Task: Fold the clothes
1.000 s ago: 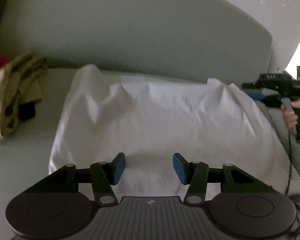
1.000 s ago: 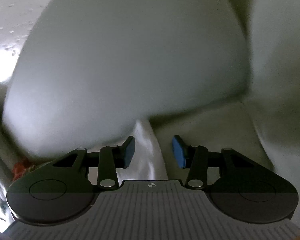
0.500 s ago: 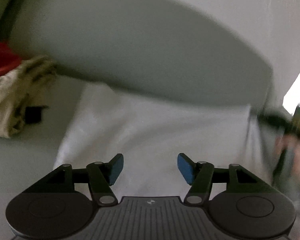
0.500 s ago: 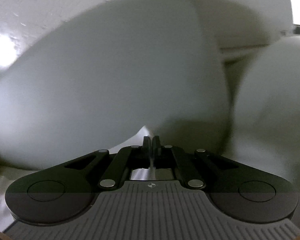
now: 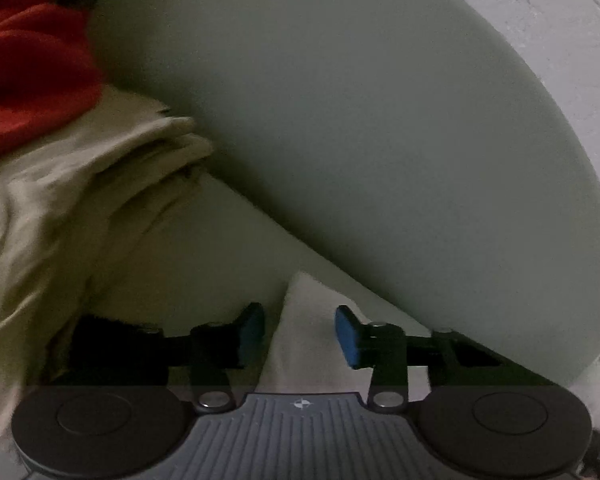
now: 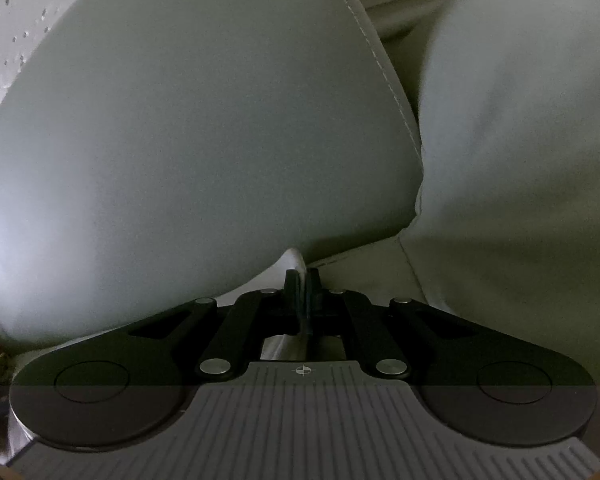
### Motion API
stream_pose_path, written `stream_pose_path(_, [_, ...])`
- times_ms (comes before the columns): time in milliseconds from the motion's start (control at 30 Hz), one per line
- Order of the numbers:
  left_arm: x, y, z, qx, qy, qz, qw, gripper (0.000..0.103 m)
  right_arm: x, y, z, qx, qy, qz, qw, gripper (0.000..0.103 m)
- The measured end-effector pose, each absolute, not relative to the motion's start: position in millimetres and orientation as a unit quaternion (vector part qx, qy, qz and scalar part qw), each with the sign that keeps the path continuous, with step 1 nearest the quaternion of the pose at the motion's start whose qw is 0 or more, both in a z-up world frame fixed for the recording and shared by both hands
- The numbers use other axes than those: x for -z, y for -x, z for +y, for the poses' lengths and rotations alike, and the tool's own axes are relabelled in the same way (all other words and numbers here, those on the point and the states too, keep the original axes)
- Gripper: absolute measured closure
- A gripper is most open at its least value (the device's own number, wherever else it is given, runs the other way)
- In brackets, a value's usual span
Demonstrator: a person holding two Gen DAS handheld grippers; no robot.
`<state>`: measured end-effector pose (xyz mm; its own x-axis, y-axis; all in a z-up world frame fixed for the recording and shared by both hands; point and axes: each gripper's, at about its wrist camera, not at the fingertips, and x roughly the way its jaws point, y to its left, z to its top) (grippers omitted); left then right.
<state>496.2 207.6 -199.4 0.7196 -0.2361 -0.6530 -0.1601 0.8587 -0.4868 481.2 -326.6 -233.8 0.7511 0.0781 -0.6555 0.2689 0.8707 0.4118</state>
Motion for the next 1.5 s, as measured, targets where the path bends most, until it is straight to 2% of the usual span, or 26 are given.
stream_pose_path(33, [198.7, -498.0, 203.2, 0.029, 0.247, 0.375, 0.893, 0.103, 234.3, -481.4, -326.0, 0.052, -0.249, 0.349, 0.902, 0.101])
stream_pose_path(133, [187.5, -493.3, 189.9, 0.030, 0.184, 0.344, 0.920, 0.102, 232.8, -481.4, -321.5, 0.053, -0.240, 0.346, 0.905, 0.101])
stream_pose_path(267, [173.9, -486.3, 184.3, -0.015, 0.128, 0.296, 0.947, 0.102, 221.5, -470.8, -295.8, 0.073, -0.184, 0.286, 0.938, 0.101])
stream_pose_path(367, [184.4, -493.2, 175.7, -0.043, 0.086, 0.310, 0.946, 0.101, 226.2, -476.5, -276.7, 0.081, -0.170, 0.276, 0.942, 0.101])
stream_pose_path(400, [191.3, -497.0, 174.2, -0.055, 0.080, 0.322, 0.942, 0.100, 230.9, -481.2, -272.9, 0.089, -0.173, 0.284, 0.939, 0.101])
stream_pose_path(433, [197.7, -498.8, 173.0, -0.067, 0.077, 0.329, 0.939, 0.092, 236.4, -486.1, -270.5, 0.099, -0.176, 0.294, 0.934, 0.101])
stream_pose_path(500, [201.0, -497.3, 172.4, -0.086, 0.077, 0.320, 0.940, 0.084, 242.3, -491.1, -269.0, 0.110, -0.185, 0.302, 0.929, 0.099])
stream_pose_path(567, [195.6, -494.7, 172.2, -0.091, 0.087, 0.328, 0.936, 0.066, 239.4, -492.7, -268.1, 0.105, -0.187, 0.309, 0.926, 0.079])
stream_pose_path(600, [189.3, -486.9, 172.6, -0.094, 0.089, 0.328, 0.936, 0.048, 234.4, -491.2, -267.7, 0.101, -0.185, 0.313, 0.926, 0.072])
stream_pose_path(633, [182.1, -477.2, 173.2, -0.098, 0.091, 0.327, 0.936, 0.044, 227.2, -487.1, -267.8, 0.102, -0.182, 0.316, 0.925, 0.057])
stream_pose_path(667, [174.9, -467.5, 173.7, -0.101, 0.092, 0.326, 0.935, 0.044, 217.7, -478.8, -269.1, 0.106, -0.184, 0.315, 0.925, 0.049])
stream_pose_path(800, [128.7, -393.0, 182.6, -0.056, 0.139, 0.319, 0.936, 0.040, 168.4, -416.3, -281.2, 0.096, -0.215, 0.282, 0.930, 0.047])
stream_pose_path(967, [71.4, -248.5, 186.9, 0.011, 0.174, 0.330, 0.928, 0.030, 95.0, -292.1, -300.0, 0.078, -0.260, 0.240, 0.932, 0.034])
stream_pose_path(1067, [73.5, -189.3, 167.5, 0.048, 0.174, 0.378, 0.908, 0.026, 62.1, -242.2, -311.9, 0.072, -0.260, 0.266, 0.926, 0.025])
stream_pose_path(1167, [100.7, -160.5, 146.6, 0.078, 0.175, 0.442, 0.877, 0.031, 80.3, -216.4, -327.7, 0.039, -0.240, 0.348, 0.905, 0.024])
stream_pose_path(1200, [113.3, -158.3, 135.9, 0.073, 0.167, 0.458, 0.870, 0.039, 92.6, -209.0, -323.3, 0.026, -0.234, 0.375, 0.897, 0.025])
stream_pose_path(1233, [126.1, -155.8, 121.9, 0.066, 0.156, 0.463, 0.870, 0.051, 105.5, -207.5, -320.4, 0.018, -0.230, 0.397, 0.888, 0.031])
stream_pose_path(1267, [137.4, -156.4, 109.4, 0.050, 0.135, 0.462, 0.875, 0.057, 118.3, -207.3, -319.4, 0.014, -0.234, 0.413, 0.880, 0.047])
stream_pose_path(1333, [159.2, -159.3, 85.3, 0.016, 0.088, 0.456, 0.885, 0.079, 149.3, -222.2, -318.8, 0.009, -0.247, 0.439, 0.864, 0.062])
stream_pose_path(1433, [174.5, -170.5, 56.6, -0.010, -0.010, 0.443, 0.896, 0.077, 173.8, -245.9, -319.7, 0.028, -0.222, 0.435, 0.872, 0.063])
stream_pose_path(1500, [176.2, -174.5, 50.8, -0.021, -0.017, 0.449, 0.893, 0.077, 185.4, -259.1, -317.5, 0.041, -0.206, 0.429, 0.879, 0.061])
